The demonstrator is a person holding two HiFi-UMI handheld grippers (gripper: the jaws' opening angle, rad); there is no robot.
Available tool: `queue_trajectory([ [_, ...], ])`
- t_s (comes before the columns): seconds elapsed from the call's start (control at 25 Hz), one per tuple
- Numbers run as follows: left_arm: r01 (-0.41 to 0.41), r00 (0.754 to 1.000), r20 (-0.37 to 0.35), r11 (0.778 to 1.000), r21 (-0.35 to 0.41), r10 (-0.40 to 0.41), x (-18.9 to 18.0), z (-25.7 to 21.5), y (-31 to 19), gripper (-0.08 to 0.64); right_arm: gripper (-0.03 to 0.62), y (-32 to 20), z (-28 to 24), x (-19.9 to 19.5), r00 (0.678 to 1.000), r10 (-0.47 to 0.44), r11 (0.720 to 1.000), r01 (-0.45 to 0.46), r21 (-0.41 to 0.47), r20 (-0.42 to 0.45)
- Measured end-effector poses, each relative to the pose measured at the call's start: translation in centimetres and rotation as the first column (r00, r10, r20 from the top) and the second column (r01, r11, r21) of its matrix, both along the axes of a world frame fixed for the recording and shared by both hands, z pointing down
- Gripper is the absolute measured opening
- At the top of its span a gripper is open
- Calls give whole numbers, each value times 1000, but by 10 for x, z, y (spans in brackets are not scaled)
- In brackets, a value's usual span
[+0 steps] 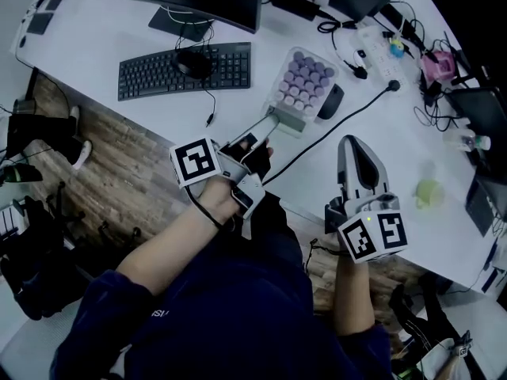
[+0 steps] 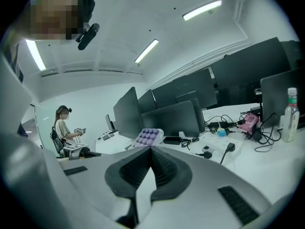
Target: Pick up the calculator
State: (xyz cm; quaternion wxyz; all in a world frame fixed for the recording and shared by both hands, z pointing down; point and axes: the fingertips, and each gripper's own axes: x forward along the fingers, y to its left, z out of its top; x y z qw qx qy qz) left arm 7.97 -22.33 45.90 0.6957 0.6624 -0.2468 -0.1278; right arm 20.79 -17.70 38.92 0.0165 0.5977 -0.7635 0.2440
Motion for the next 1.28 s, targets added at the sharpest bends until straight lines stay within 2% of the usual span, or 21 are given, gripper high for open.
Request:
queue_trajectory([
  [0.48, -15, 999, -40, 995, 95, 19, 1, -54, -21, 100, 2, -4, -45, -1, 999, 32, 997, -30, 77, -33],
  [0.92, -32, 995, -90, 980, 196, 51, 11, -109, -32, 100, 2, -5, -89, -2, 997, 60, 984, -50, 170, -56],
  [1.28, -37, 992, -105, 966, 256, 66, 20, -141, -39, 100, 2, -7, -120, 8, 994, 82, 970, -63, 233, -76],
])
